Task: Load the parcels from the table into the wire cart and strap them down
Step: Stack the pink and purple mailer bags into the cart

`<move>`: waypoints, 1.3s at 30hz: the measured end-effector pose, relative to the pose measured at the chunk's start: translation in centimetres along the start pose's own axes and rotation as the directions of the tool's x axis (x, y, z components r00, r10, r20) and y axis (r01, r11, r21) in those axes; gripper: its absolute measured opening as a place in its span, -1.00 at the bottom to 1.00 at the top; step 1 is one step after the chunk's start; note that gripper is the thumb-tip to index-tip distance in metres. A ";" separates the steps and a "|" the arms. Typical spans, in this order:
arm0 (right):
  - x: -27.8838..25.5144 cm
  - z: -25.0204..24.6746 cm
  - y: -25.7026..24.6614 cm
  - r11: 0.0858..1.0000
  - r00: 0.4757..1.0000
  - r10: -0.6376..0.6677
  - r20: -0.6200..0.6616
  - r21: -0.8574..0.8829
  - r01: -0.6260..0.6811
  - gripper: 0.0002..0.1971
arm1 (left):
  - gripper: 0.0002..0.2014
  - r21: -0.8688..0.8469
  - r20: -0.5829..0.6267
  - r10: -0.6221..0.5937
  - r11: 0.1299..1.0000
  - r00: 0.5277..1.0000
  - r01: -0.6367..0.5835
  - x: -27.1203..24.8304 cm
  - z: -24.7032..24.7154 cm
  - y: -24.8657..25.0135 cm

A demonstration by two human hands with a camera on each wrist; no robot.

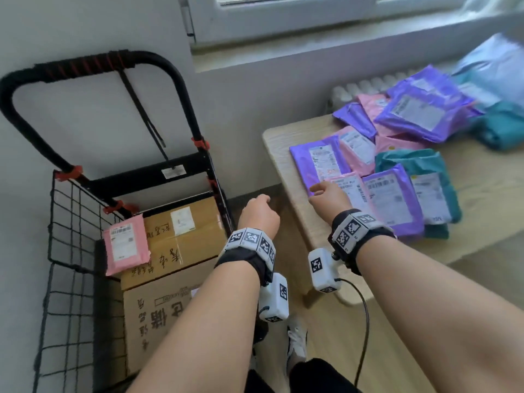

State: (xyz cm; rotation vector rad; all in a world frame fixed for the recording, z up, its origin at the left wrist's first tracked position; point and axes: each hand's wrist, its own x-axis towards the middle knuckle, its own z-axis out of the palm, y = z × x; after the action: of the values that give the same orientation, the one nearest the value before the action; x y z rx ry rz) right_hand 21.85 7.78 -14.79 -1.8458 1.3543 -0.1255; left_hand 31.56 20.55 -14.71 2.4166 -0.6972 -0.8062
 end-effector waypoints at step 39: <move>4.5 -9.3 6.5 0.992 0.969 -0.127 0.212 0.024 0.124 -0.74 | -0.70 -0.653 -0.118 -0.339 0.734 0.933 0.184 -1.7 10.0 8.5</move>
State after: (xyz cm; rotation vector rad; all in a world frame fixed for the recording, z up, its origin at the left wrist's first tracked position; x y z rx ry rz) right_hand 14.01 -1.60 -14.67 -1.8773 1.0879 0.0001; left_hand 21.28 12.30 -16.03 1.9378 0.0409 -0.7018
